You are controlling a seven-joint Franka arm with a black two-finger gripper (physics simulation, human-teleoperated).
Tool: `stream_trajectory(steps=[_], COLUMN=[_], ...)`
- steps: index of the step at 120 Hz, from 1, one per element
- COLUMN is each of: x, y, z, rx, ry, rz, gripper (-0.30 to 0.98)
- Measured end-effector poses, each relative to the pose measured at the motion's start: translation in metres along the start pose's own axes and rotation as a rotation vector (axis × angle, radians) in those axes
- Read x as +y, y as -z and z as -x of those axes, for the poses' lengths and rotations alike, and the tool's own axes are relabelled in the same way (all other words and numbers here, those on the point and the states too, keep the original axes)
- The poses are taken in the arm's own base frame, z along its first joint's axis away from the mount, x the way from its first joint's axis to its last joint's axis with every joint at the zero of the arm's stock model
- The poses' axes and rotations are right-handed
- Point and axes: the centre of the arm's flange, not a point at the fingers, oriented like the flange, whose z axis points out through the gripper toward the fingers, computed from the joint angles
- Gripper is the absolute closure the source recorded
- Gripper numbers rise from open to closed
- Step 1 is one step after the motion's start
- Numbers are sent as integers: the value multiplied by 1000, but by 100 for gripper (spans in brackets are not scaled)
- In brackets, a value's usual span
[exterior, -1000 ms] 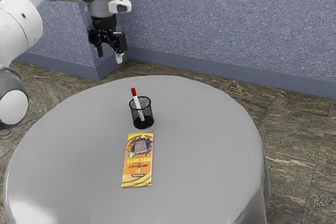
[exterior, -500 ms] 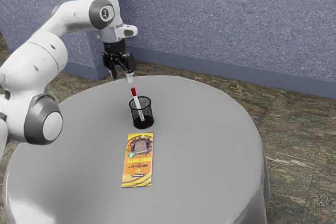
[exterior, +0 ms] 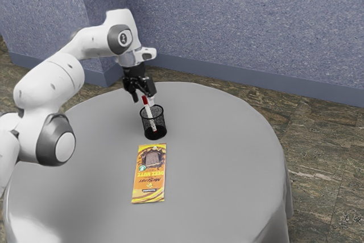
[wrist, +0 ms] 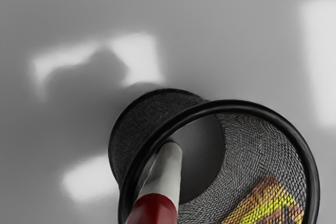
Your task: Take the marker out of the pen holder and place it to the left of the pen holder.
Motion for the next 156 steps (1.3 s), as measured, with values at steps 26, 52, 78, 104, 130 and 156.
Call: stream_trajectory(steps=[26, 52, 78, 104, 130, 156], x=[-1, -1, 6, 49, 26, -16], y=[-1, 2, 25, 153, 161, 66], z=[-2, -2, 3, 50, 97, 97], rx=[18, 22, 28, 68, -159, -452], ry=[-16, -27, -41, -77, 4, 76], rz=[0, -2, -12, -49, -91, -101], gripper=[30, 65, 73, 77, 78, 78])
